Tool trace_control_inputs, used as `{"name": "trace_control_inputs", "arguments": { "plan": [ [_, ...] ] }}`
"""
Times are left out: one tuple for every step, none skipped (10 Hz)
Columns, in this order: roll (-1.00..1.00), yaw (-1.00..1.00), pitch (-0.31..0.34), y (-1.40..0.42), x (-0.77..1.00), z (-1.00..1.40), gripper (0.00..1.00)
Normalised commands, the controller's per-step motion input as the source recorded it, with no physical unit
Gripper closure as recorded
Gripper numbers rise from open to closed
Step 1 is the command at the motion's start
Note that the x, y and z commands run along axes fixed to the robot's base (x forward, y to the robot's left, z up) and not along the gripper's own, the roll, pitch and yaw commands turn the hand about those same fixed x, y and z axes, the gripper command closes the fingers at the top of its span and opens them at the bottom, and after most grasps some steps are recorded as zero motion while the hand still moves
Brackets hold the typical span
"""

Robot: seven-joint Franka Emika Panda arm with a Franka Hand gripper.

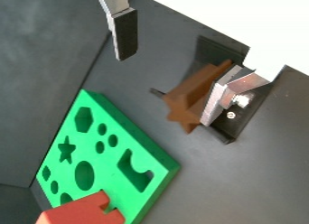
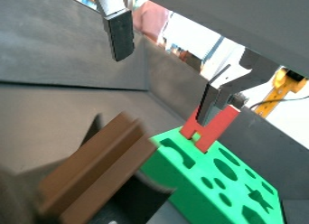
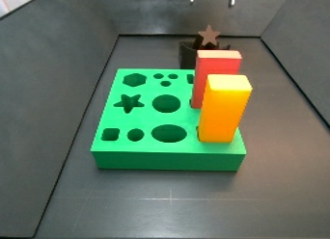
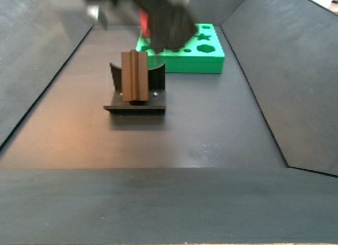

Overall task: Pick up the star object. Move up. Place the star object on the fixture. Regrasp the star object. Move to above the board. Insert the star object.
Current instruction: Regrasp the star object.

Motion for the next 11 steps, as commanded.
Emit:
{"name": "trace_control_inputs", "arguments": {
  "plan": [
    [1.00, 0.04, 0.031, -0.85, -0.11, 0.57, 0.00],
    [1.00, 0.04, 0.030, -0.61, -0.06, 0.25, 0.00],
    [1.00, 0.04, 0.029, -0.41, -0.03, 0.07, 0.00],
    [1.00, 0.04, 0.029, -0.28, -0.01, 0.04, 0.00],
    [1.00, 0.04, 0.030, -0.04, -0.02, 0.05, 0.00],
    [1.00, 0.04, 0.027, -0.02, -0.02, 0.03, 0.00],
    [1.00, 0.04, 0.022, -0.04, -0.02, 0.01, 0.00],
    [1.00, 0.04, 0.017, -0.02, -0.02, 0.01, 0.00],
    [1.00, 0.04, 0.010, -0.02, -0.01, 0.00, 0.00],
    [1.00, 0.04, 0.008, -0.02, -0.01, 0.00, 0.00],
    [1.00, 0.04, 0.006, -0.02, -0.01, 0.00, 0.00]
  ]
}}
